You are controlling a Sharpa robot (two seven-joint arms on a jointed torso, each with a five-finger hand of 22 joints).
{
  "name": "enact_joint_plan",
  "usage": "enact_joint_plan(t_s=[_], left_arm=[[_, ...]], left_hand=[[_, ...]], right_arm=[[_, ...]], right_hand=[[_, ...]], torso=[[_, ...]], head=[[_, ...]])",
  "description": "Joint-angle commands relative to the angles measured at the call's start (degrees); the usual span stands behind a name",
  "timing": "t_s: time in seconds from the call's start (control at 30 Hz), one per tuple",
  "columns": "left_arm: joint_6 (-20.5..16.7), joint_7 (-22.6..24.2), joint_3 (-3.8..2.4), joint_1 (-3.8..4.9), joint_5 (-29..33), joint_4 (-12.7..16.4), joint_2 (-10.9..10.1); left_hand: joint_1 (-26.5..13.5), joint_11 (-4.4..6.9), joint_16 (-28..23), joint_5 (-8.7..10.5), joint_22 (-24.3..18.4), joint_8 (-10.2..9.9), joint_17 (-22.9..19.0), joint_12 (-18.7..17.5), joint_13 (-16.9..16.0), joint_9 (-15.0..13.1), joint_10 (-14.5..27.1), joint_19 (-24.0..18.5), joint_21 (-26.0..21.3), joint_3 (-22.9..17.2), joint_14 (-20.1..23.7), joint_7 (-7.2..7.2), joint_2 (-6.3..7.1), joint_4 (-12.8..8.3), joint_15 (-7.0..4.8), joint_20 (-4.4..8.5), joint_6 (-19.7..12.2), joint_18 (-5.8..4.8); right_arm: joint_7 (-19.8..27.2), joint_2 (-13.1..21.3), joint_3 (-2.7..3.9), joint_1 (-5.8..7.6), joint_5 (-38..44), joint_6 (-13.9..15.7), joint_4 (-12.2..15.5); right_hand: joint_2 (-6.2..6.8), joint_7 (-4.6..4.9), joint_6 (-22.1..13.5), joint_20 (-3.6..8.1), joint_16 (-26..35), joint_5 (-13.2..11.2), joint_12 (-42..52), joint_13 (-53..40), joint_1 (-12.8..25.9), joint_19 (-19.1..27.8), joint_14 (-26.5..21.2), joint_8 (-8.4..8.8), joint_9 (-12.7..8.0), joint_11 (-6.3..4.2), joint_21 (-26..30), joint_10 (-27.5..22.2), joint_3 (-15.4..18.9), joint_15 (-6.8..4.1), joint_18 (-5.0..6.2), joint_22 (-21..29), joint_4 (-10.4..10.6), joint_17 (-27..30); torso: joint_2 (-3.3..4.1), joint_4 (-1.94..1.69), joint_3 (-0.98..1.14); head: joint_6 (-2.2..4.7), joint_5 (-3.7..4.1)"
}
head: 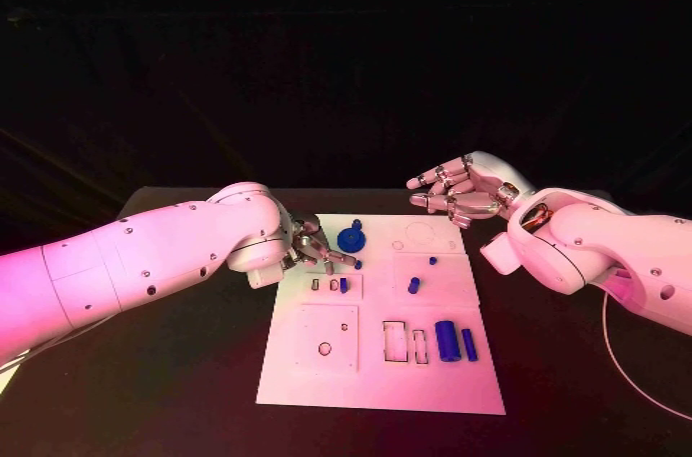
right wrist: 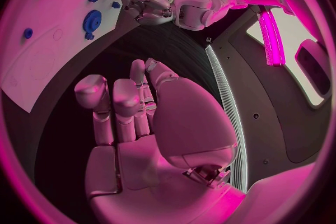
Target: Assemble the parts on the task board
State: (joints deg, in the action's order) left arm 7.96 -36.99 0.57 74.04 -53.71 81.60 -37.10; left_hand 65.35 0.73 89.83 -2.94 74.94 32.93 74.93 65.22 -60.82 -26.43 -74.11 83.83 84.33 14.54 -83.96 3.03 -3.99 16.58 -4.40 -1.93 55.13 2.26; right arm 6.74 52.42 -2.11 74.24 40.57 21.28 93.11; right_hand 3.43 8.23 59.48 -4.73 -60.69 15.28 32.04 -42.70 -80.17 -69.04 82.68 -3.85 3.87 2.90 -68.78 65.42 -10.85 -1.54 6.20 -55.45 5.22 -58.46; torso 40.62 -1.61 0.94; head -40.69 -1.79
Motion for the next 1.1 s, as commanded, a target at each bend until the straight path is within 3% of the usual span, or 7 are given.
enact_joint_plan(t_s=[0.03, 0.5, 0.83, 1.1], left_arm=[[4.0, -1.2, 0.08, 0.17, -2.2, -1.1, 0.9], [6.7, -1.4, 0.94, 0.20, -2.4, -4.3, 3.9], [7.1, -1.4, 1.22, 0.20, -2.5, -4.6, 4.5], [8.3, -1.4, 1.34, 0.19, -2.4, -4.7, 4.9]], left_hand=[[-0.7, 0.33, 0.2, 0.25, 5.5, 0.3, 15.1, 0.2, -0.1, 0.0, 0.1, 2.8, 0.3, 0.3, -6.0, -0.04, 0.08, 0.1, -0.23, 0.37, -0.4, -0.35], [-0.7, 0.37, 0.2, 0.25, 5.9, 0.6, 15.1, 0.4, -0.3, -0.5, 0.0, 3.0, 0.5, 0.7, -6.0, -0.08, -0.02, 0.1, -0.27, 0.42, -0.6, -0.43], [-0.3, 0.42, 0.2, 0.25, 6.2, 1.0, 15.1, 0.5, -0.5, -1.0, -0.1, 3.1, 0.7, 0.9, -6.0, -0.15, -0.49, 0.0, -0.31, 0.47, -0.8, -0.48], [0.5, 0.45, 0.2, 0.24, 6.3, 1.4, 15.1, 0.6, -0.6, -1.5, -0.1, 3.1, 0.7, 1.0, -6.0, -0.18, -0.86, -0.2, -0.33, 0.49, -1.0, -0.50]], right_arm=[[0.6, -0.1, -0.01, 0.01, 1.0, -1.2, -0.1], [0.5, -0.4, -0.03, 0.00, 1.1, -1.5, -0.4], [0.6, -0.9, -0.10, -0.05, 1.1, -1.5, -0.8], [0.4, -1.0, -0.14, -0.07, 1.3, -1.6, -1.0]], right_hand=[[0.49, 0.01, -0.6, -0.12, 0.2, -0.3, -0.3, 0.1, 0.3, 0.0, 0.2, 0.25, -0.1, 0.05, 0.3, 0.3, -0.3, 0.20, 1.09, 0.1, 0.1, 0.0], [0.53, 0.07, -0.8, -0.16, 0.5, -0.2, -0.3, 0.2, 0.5, 0.1, 0.2, 0.23, 0.0, 0.10, 0.5, 0.4, -0.4, 0.25, 1.12, 0.3, 0.2, 0.2], [0.59, 0.09, -0.9, -0.18, 0.9, -0.2, -0.4, 0.2, 0.5, 0.4, 0.1, 0.21, 0.0, 0.13, 0.9, 0.3, -0.4, 0.28, 1.22, 0.8, 0.2, 0.6], [0.60, 0.09, -0.9, -0.21, 1.3, -0.1, -0.5, 0.4, 0.5, 0.5, 0.0, 0.15, 0.0, 0.13, 1.2, 0.2, -0.5, 0.30, 1.28, 1.1, 0.1, 0.8]], torso=[[0.08, -0.03, -0.05], [0.10, -0.01, -0.13], [0.10, -0.05, -0.04], [0.14, -0.04, -0.11]], head=[[-0.03, -0.05], [-0.48, 0.01], [-0.67, 0.06], [-0.84, 0.06]])
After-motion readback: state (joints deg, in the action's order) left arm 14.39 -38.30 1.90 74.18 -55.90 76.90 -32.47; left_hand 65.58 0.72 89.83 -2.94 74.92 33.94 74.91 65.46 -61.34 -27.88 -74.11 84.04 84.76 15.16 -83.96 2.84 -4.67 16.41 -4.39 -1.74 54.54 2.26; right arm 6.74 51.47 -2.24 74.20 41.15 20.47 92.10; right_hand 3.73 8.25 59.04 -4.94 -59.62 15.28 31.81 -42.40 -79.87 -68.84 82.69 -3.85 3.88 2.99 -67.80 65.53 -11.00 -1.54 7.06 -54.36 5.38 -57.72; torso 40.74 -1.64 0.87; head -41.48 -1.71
